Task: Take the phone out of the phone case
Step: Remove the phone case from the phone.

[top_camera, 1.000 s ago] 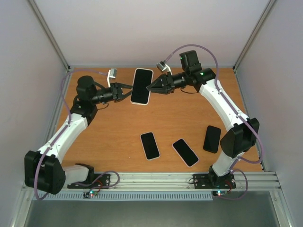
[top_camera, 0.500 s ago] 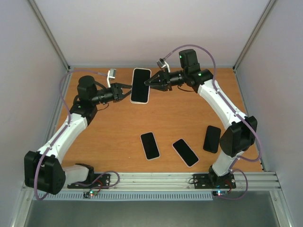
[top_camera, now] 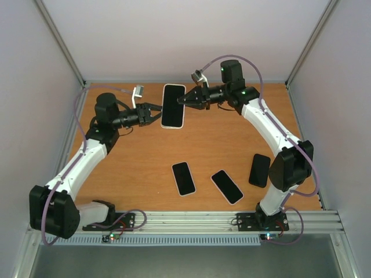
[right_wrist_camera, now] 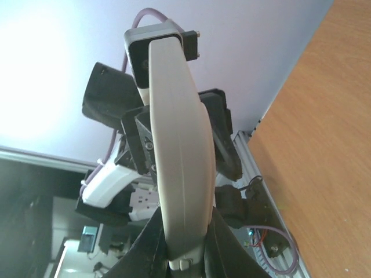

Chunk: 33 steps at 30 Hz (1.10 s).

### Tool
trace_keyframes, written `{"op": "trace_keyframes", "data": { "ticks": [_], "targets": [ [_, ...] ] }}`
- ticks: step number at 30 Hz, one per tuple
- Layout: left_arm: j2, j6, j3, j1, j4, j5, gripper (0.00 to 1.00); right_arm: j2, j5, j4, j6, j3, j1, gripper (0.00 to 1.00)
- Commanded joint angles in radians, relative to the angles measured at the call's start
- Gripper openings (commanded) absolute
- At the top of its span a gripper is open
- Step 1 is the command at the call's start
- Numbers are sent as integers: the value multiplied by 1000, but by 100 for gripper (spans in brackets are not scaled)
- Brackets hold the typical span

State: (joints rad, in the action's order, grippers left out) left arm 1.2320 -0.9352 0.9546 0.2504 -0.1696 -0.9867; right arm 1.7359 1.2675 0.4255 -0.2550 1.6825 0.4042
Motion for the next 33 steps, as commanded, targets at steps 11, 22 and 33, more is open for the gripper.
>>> {"op": "trace_keyframes", "data": {
  "ticks": [11,22,33],
  "targets": [
    [-12,-106,15,38,-232,-165,44,-35,215,-636,-455,-161,29,1],
    [6,-110,30,79,-212,-161,27,-23,222,-473,-336,-158,65,1],
    [5,-146,13,45,-228,-131,0,35,94,389,336,159,46,14]
  ]
}}
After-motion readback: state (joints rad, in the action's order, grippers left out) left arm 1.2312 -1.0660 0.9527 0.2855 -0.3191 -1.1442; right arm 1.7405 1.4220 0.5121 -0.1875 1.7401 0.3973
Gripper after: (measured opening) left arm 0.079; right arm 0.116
